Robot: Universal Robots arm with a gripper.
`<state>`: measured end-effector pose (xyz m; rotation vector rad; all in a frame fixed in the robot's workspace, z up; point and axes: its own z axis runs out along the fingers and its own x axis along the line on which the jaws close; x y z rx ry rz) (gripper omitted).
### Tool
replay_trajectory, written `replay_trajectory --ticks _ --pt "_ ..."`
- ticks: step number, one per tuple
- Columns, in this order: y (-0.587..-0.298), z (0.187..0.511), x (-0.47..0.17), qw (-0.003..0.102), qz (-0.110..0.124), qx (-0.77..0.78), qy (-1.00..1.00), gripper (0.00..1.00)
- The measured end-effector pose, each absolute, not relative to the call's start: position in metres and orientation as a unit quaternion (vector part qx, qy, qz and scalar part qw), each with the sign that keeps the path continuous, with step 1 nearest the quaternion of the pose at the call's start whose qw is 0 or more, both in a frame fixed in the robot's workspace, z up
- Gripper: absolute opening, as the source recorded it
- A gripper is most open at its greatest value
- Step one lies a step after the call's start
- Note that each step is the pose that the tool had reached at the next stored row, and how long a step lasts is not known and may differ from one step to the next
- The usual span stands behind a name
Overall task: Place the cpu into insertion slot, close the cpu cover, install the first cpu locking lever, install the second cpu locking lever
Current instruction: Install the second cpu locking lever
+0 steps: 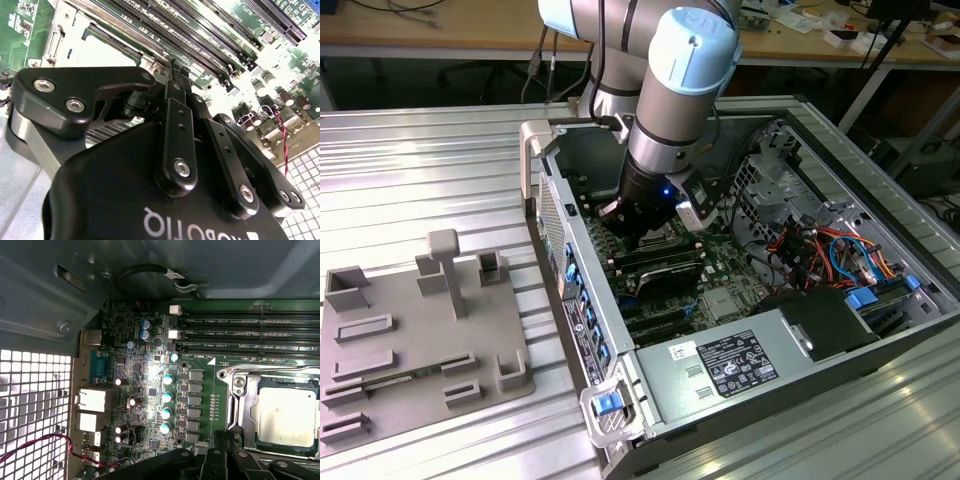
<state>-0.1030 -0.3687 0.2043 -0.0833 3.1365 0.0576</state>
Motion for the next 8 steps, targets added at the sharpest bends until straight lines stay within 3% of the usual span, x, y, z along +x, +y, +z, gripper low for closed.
replay_trajectory --ticks 8 --pt "-0.3715 0.2026 -0.1030 0.002 0.019 -0.027 0.999 0.11"
